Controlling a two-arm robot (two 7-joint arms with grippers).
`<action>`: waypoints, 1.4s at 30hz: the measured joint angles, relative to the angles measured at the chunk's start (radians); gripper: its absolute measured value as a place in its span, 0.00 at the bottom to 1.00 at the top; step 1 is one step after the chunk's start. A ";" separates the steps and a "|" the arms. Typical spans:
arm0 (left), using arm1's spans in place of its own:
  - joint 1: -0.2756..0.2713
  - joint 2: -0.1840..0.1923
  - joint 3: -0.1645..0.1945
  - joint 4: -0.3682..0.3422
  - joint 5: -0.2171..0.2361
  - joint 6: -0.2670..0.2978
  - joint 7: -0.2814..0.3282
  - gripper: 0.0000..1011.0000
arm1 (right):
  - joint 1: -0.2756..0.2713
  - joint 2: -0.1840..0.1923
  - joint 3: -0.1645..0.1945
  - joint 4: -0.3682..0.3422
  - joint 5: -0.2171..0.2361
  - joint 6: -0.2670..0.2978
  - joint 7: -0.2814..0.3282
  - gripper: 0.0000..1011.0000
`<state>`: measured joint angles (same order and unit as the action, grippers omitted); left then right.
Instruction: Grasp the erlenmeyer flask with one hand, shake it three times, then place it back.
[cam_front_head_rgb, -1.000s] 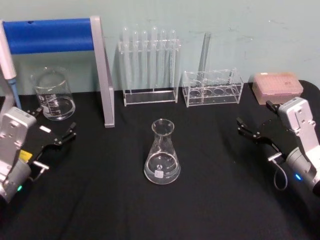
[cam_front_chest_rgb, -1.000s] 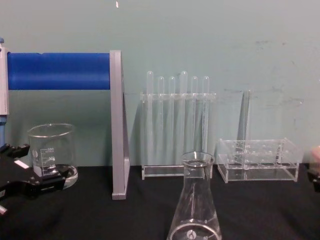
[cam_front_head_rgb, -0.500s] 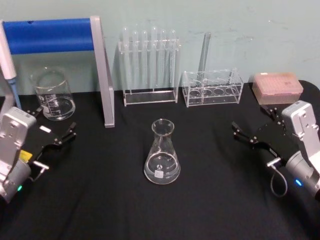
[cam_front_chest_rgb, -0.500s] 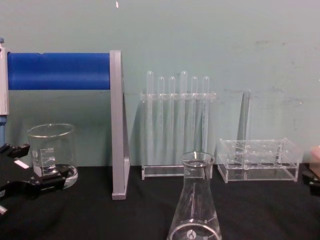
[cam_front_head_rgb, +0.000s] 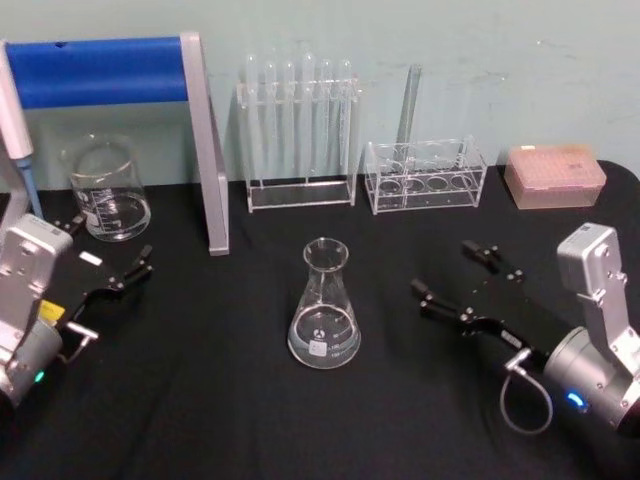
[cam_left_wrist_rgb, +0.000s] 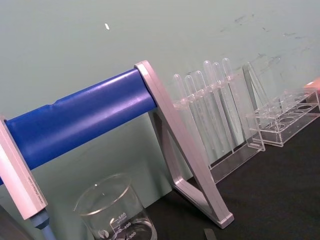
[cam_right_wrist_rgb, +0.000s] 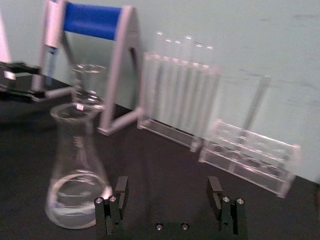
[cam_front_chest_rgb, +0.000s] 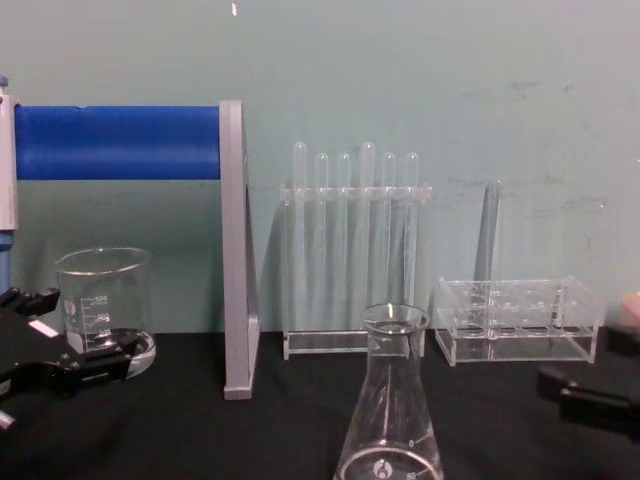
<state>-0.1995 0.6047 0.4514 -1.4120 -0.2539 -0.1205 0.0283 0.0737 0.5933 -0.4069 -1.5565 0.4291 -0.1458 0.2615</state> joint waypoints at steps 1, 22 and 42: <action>0.000 0.000 0.000 0.000 0.000 0.000 0.000 0.99 | -0.001 -0.003 -0.001 -0.002 0.005 0.000 0.010 0.99; 0.000 0.000 0.000 0.000 0.000 0.000 0.000 0.99 | 0.053 -0.079 -0.040 0.022 0.041 0.043 0.208 0.99; 0.000 0.000 0.000 0.000 0.000 0.000 0.000 0.99 | 0.167 -0.174 -0.074 0.138 -0.024 0.061 0.281 0.99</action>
<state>-0.1995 0.6047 0.4514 -1.4120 -0.2539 -0.1205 0.0282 0.2404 0.4190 -0.4809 -1.4188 0.4053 -0.0846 0.5428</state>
